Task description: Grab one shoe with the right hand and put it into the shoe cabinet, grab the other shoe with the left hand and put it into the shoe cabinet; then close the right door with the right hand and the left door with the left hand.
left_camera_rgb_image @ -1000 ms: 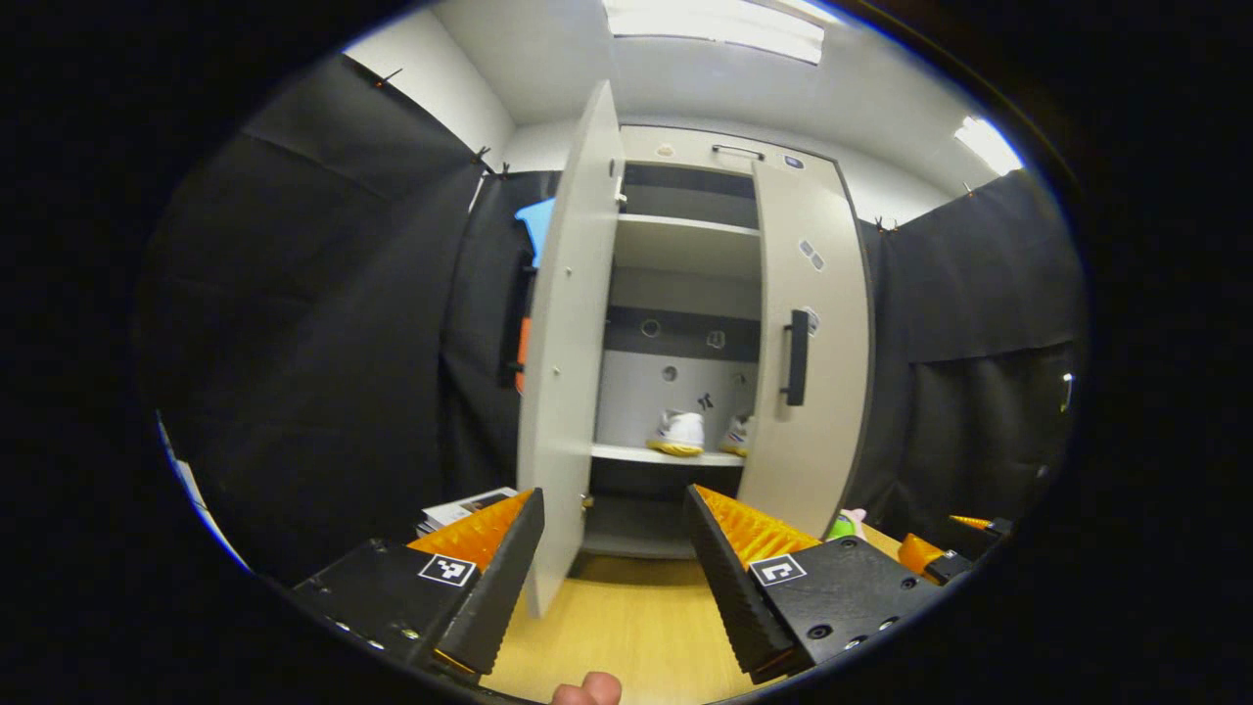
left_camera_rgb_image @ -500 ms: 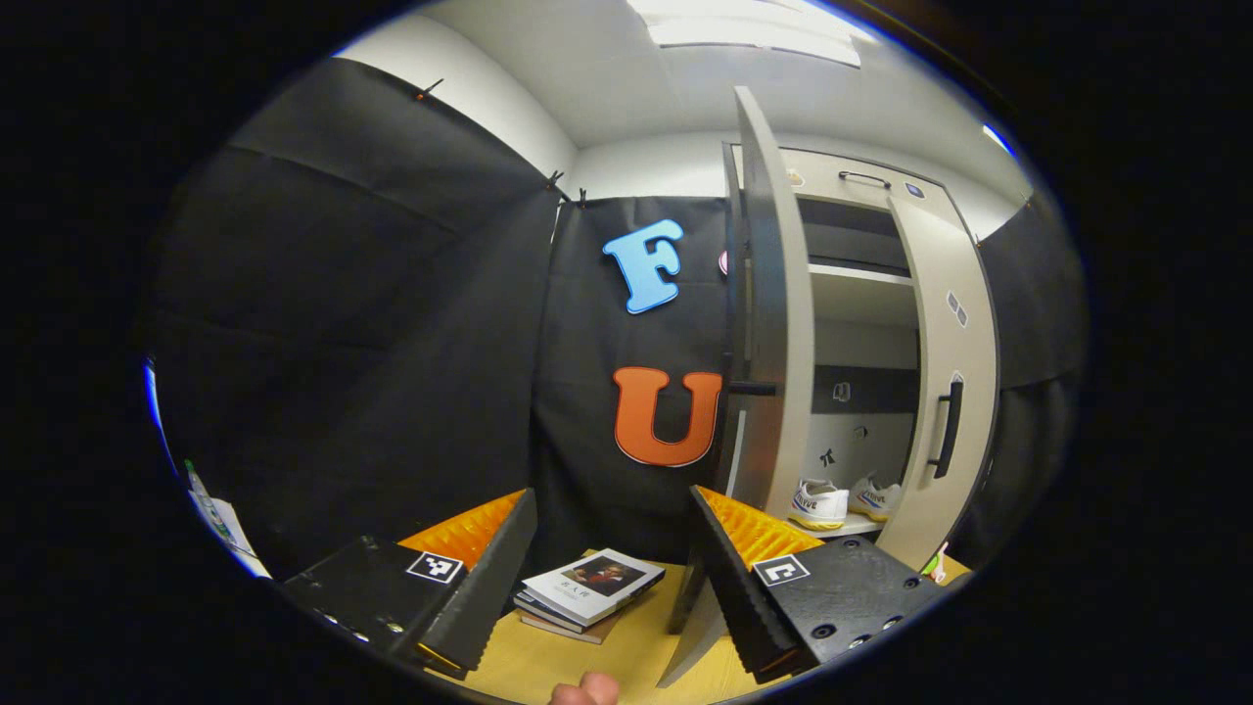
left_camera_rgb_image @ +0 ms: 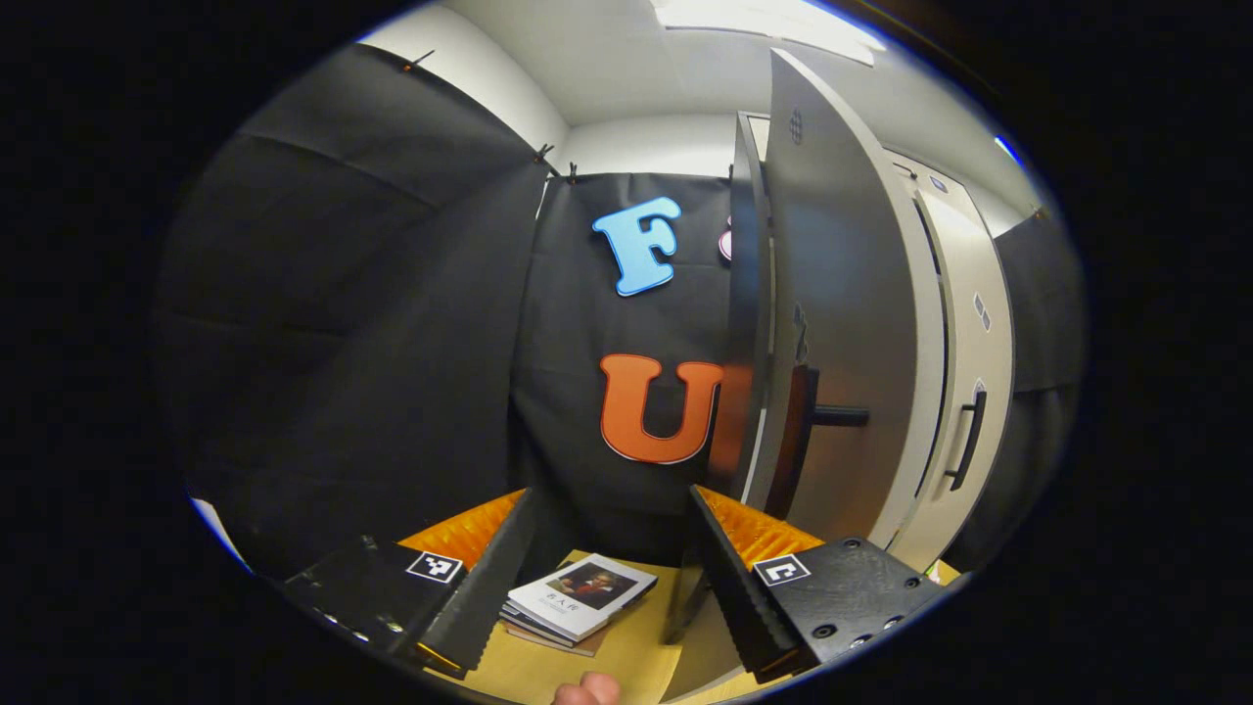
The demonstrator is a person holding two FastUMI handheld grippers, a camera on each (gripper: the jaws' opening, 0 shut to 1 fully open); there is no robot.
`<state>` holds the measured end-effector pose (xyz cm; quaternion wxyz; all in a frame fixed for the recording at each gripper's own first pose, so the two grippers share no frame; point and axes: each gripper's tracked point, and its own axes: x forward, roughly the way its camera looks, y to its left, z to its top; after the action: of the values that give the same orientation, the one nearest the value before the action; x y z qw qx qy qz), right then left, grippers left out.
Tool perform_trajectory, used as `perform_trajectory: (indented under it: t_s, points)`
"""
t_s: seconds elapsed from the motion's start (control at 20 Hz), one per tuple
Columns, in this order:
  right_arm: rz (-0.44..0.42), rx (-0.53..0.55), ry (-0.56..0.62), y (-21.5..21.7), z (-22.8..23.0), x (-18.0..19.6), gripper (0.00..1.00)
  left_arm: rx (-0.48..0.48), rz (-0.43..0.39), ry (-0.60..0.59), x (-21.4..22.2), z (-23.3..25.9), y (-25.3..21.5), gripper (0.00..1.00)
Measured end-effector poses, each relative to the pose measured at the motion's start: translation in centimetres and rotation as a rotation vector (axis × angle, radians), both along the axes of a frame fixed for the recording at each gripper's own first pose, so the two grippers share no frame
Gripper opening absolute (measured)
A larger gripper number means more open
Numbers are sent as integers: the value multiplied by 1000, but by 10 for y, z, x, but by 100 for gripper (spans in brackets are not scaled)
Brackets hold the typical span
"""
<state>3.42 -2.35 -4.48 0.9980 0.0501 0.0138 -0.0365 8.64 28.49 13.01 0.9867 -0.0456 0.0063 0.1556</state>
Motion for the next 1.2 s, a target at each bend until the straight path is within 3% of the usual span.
perform_trajectory:
  t_s: [0.35, 0.5, 0.85, 0.9, 1.0, 1.15, 1.2]
  points:
    - [29, -3, -24, 12, 8, 6, 96, 2, -11, 4, -1, 0, -11, 92]
    - [37, -9, -26, 13, 8, 5, 96, -7, -56, 7, 0, -1, -29, 92]
    - [25, -25, -24, 2, 8, 5, 96, -19, -180, 2, 20, -4, -99, 92]
    - [18, -25, -24, -1, 8, 4, 92, -23, -200, 3, 26, -5, -112, 92]
    - [-1, -25, -24, -10, 8, 5, 96, -27, -227, -8, 39, -5, -135, 92]
    - [-29, -23, -21, -23, 7, 4, 92, -48, -285, -22, 67, -8, -171, 92]
    - [-41, -22, -21, -26, 5, 0, 96, -45, -285, -14, 75, -12, -176, 92]
